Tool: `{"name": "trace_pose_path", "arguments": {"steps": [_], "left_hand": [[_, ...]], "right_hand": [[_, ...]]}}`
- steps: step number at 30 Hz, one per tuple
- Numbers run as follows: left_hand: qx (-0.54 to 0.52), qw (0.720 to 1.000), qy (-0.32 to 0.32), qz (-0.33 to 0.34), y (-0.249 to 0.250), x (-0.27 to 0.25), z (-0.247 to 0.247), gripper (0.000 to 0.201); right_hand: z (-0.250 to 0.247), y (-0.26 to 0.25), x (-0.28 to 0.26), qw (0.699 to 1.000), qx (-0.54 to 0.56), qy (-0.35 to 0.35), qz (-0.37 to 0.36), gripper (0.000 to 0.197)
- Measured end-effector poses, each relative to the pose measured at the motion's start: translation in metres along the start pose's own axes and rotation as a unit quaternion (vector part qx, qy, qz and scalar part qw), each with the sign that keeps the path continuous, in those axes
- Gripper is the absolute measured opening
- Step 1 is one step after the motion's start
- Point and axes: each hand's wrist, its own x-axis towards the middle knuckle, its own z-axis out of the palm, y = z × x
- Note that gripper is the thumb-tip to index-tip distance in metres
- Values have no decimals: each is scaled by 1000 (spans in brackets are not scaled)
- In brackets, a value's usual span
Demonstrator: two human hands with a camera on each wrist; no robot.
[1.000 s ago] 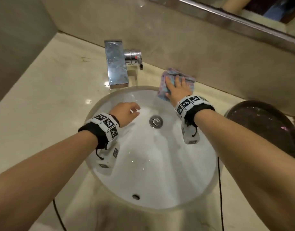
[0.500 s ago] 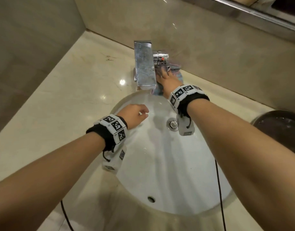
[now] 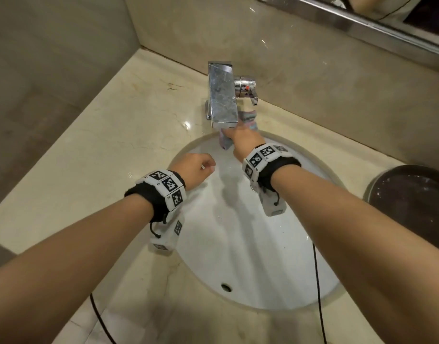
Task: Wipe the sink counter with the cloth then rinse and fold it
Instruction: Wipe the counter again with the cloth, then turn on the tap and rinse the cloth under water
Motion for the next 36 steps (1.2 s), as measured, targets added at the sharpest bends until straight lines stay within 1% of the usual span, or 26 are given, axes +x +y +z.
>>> {"name": "trace_pose_path", "arguments": {"steps": [1, 3, 4, 6, 8, 11, 13, 14, 15, 16, 17, 18, 19, 21, 22, 23, 24, 25, 26, 27, 29, 31, 32, 33, 35, 36], "left_hand": [[2, 1000, -1, -3, -1, -3, -1, 28], [17, 1000, 1, -2, -3, -9, -3, 28], [25, 1000, 9, 4, -5, -12, -4, 27], [40, 999, 28, 9, -10, -18, -7, 25], [57, 998, 34, -8, -18, -24, -12, 25], [66, 997, 46, -14, -28, -36, -17, 24], [57, 997, 51, -12, -29, -42, -20, 23], [52, 997, 51, -12, -32, -43, -21, 23], [49, 997, 52, -15, -31, -46, -22, 22], [42, 997, 58, -11, -31, -45, -22, 21], [31, 998, 61, -11, -27, -46, -22, 22], [15, 998, 63, -8, -23, -45, -22, 26], [-2, 998, 57, -6, -14, -46, -21, 31], [-28, 998, 46, 15, 4, -44, -16, 39], [-41, 998, 44, 31, 13, -42, -14, 37], [-60, 997, 43, 38, 21, -41, -12, 31], [-88, 994, 47, 42, 27, -36, -9, 22], [-116, 992, 39, 30, 34, -34, -9, 16], [-139, 989, 34, 21, 39, -31, -8, 15], [-153, 988, 30, 16, 44, -29, -9, 18], [-150, 988, 26, 20, 49, -21, -10, 23], [-105, 994, 20, 17, 53, -18, -13, 22], [-86, 996, 18, 19, 54, -17, -15, 20], [-71, 997, 11, 17, 56, -17, -17, 19], [-47, 999, 10, 9, 57, -16, -21, 18], [-48, 999, 11, 8, 55, -14, -22, 23]], "right_hand": [[4, -8, -3, 1000, 6, 1, -1, 73], [12, -26, -5, 999, 16, -8, -35, 78], [14, -36, -5, 998, 23, -11, -57, 75], [16, -57, -2, 995, 31, -15, -90, 64], [16, -74, -1, 994, 24, -15, -110, 65], [24, -78, 3, 990, 31, -15, -134, 64], [30, -72, -1, 987, 65, -38, -142, 55], [32, -67, -7, 980, 128, -37, -145, 42], [36, -61, -10, 979, 149, -11, -136, 29], [39, -55, -15, 982, 153, 15, -111, 24], [40, -49, -22, 981, 169, 29, -85, 23], [38, -45, -33, 973, 218, 37, -64, 33], [36, -41, -42, 965, 253, 39, -59, 41], [26, -35, -62, 956, 286, 49, -49, 52], [19, -31, -72, 950, 307, 50, -38, 54], [15, -29, -76, 949, 308, 55, -37, 56], [9, -26, -80, 953, 297, 56, -27, 58], [4, -22, -84, 961, 269, 58, -17, 59], [-1, -18, -88, 970, 235, 68, -4, 59], [-8, -13, -90, 976, 198, 95, 7, 55], [-23, -6, -96, 970, 180, 157, 41, 45], [-37, 3, -96, 961, 166, 212, 71, 45], [-44, 5, -95, 962, 153, 213, 80, 50], [-49, 7, -93, 967, 141, 199, 80, 56], [-57, 9, -87, 979, 109, 149, 84, 66], [-60, 9, -85, 984, 91, 128, 87, 69]]}}
